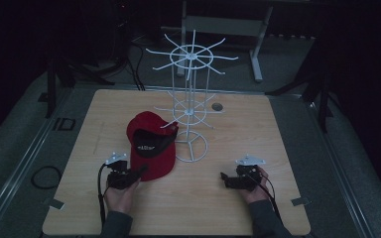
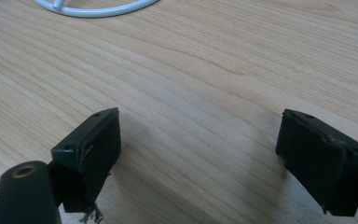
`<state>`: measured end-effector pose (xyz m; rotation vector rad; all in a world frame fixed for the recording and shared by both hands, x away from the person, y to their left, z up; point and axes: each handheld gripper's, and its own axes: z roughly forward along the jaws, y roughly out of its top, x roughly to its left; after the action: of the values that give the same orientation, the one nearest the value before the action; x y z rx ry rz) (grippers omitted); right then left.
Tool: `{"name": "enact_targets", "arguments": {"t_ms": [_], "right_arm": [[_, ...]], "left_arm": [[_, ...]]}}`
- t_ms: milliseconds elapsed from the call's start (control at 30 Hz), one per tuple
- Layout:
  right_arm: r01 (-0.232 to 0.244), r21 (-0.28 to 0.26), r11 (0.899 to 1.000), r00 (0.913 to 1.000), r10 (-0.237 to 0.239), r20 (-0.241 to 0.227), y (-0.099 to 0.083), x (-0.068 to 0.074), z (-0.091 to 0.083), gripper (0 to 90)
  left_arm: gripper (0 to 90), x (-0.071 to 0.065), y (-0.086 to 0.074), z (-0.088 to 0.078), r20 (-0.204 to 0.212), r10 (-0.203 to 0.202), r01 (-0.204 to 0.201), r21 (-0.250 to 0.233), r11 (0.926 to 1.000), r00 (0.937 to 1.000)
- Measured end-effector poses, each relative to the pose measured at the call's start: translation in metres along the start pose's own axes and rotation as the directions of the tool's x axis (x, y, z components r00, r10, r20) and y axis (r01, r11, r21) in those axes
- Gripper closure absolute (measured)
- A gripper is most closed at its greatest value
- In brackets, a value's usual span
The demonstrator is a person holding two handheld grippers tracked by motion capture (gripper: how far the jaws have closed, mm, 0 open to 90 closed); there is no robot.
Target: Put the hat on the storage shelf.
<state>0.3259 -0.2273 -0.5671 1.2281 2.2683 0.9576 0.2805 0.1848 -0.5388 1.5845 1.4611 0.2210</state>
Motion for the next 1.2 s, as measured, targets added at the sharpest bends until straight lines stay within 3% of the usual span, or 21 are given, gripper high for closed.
{"name": "enact_targets", "arguments": {"t_ms": [633, 1200], "right_arm": [[-0.001, 0.0, 1.0, 1.0, 0.001, -0.001, 0.0, 0.0, 0.0, 13.7], [0.0, -0.001, 1.0, 1.0, 0.0, 0.0, 0.0, 0.0, 0.0, 13.7]], "left_arm": [[84.8, 0.013, 0.014, -0.022, -0.047, 0.019, -0.022, -0.062, 0.9978, 0.9987], [84.7, 0.013, 0.033, -0.039, -0.073, 0.019, -0.029, -0.134, 0.9905, 0.9971]]}}
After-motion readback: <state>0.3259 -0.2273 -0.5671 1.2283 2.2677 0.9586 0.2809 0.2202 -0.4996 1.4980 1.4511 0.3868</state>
